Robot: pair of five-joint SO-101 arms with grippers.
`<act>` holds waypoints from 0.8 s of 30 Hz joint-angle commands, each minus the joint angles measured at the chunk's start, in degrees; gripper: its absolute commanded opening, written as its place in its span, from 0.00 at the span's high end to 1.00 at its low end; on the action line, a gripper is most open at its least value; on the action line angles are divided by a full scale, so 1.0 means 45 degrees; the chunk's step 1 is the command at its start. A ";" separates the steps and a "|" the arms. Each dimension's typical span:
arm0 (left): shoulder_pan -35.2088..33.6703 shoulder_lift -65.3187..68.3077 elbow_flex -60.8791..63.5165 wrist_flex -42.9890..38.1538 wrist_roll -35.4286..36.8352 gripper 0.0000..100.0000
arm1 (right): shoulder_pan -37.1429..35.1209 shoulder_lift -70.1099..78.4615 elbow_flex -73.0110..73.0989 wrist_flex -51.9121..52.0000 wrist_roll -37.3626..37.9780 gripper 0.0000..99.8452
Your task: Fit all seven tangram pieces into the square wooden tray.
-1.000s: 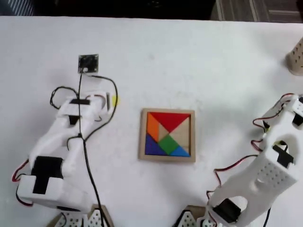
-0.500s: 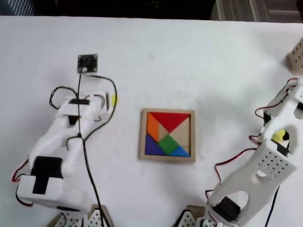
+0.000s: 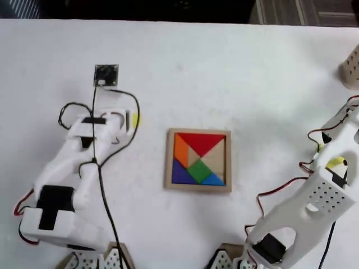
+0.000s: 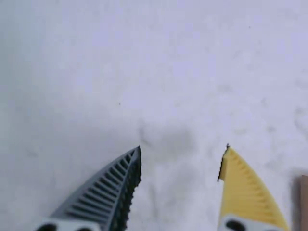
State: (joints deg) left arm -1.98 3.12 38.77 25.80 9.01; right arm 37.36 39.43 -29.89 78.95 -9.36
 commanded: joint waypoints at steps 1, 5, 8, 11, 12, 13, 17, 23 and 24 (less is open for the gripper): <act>-0.0147 -0.0635 -0.0371 -0.0254 -0.0254 0.71 | -0.0029 -0.0088 0.0430 -0.0674 -0.0117 0.74; -0.0147 -0.0635 -0.0371 -0.0254 -0.0254 0.71 | -0.0166 -0.0088 0.0801 -0.1319 -0.0137 0.74; -0.0147 -0.0635 -0.0371 -0.0234 -0.0293 0.71 | -0.0127 -0.0088 0.0801 -0.1397 -0.0821 0.74; -0.0147 -0.0635 -0.0371 -0.0234 -0.0293 0.71 | -0.0244 -0.0088 0.0801 -0.1397 -0.1094 0.74; -0.0147 -0.0654 -0.0371 -0.0234 -0.0293 0.71 | -0.0400 -0.0088 0.0801 -0.1338 -0.1114 0.74; -0.0166 -0.0654 -0.0371 -0.0234 -0.0293 0.71 | -0.0557 -0.0107 0.0801 -0.1299 -0.1114 0.74; -0.0166 -0.0654 -0.0371 -0.0234 -0.0293 0.71 | -0.1065 -0.0088 0.0821 -0.1026 -0.1114 0.74; -0.0166 -0.0654 -0.0371 -0.0215 -0.0293 0.71 | -0.1084 0.0713 0.0527 -0.1123 -0.0996 0.74; -0.0166 -0.0654 -0.0371 -0.0215 -0.0293 0.71 | -0.1045 0.0967 0.0410 -0.1123 -0.0996 0.74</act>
State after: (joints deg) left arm -1.98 3.12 38.77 25.80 8.48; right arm 33.14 41.89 -26.73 73.76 -13.67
